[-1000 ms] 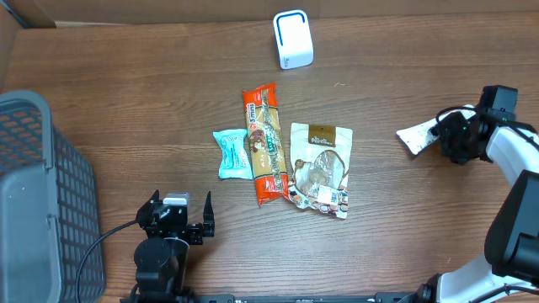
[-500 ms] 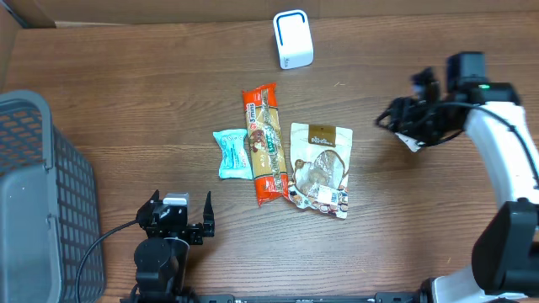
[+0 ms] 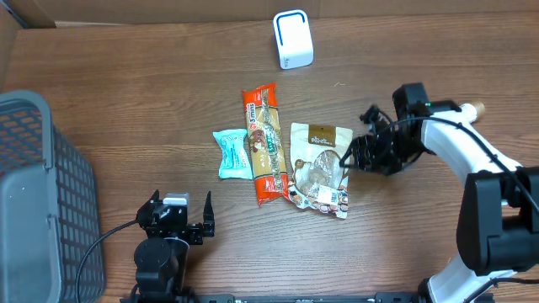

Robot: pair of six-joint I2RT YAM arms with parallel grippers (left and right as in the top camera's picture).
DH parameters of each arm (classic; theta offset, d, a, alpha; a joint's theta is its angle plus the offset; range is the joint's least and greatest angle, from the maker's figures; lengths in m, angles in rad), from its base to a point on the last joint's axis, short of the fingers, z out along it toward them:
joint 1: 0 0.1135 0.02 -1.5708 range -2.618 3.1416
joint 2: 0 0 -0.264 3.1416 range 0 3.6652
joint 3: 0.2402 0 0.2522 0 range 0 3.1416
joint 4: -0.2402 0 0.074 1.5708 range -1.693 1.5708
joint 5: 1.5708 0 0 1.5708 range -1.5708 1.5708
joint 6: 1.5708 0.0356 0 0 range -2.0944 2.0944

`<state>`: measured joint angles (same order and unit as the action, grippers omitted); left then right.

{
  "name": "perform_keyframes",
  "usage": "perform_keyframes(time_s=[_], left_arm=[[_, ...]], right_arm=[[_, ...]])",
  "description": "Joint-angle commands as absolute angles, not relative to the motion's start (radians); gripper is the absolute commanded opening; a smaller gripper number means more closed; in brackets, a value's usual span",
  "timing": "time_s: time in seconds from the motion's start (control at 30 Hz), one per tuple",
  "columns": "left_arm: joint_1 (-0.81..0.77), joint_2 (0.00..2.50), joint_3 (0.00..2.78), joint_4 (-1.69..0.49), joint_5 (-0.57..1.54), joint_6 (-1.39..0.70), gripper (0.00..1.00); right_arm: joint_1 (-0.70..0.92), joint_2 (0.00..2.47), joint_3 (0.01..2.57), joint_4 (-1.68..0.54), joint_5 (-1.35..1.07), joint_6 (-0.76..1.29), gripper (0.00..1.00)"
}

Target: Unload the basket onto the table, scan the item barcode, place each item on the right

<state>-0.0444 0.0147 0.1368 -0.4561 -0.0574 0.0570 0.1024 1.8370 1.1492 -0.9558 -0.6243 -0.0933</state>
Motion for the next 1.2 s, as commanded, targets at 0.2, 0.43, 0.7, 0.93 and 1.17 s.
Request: perform_keyframes(time_s=[0.2,0.43,0.7,0.93,1.17], left_arm=[[-0.044,0.004,0.131,-0.456,-0.066,0.045,1.00],[-0.044,0.004,0.131,-0.456,-0.066,0.045,1.00],[-0.044,0.004,0.131,-0.456,-0.066,0.045,1.00],[-0.044,0.004,0.131,-0.456,-0.066,0.045,0.99],[-0.044,0.004,0.131,-0.456,-0.066,0.045,1.00]], right_arm=[[0.104,1.845,0.977,-0.761,-0.661,-0.105,0.54],[0.104,1.845,0.887,-0.590,-0.661,-0.009,0.45],[0.104,1.845,0.868,-0.543,-0.661,0.031,0.32],[0.104,1.845,0.869,-0.529,-0.662,0.083,0.15],[0.104,1.844,0.869,-0.512,-0.723,0.097,0.04]])
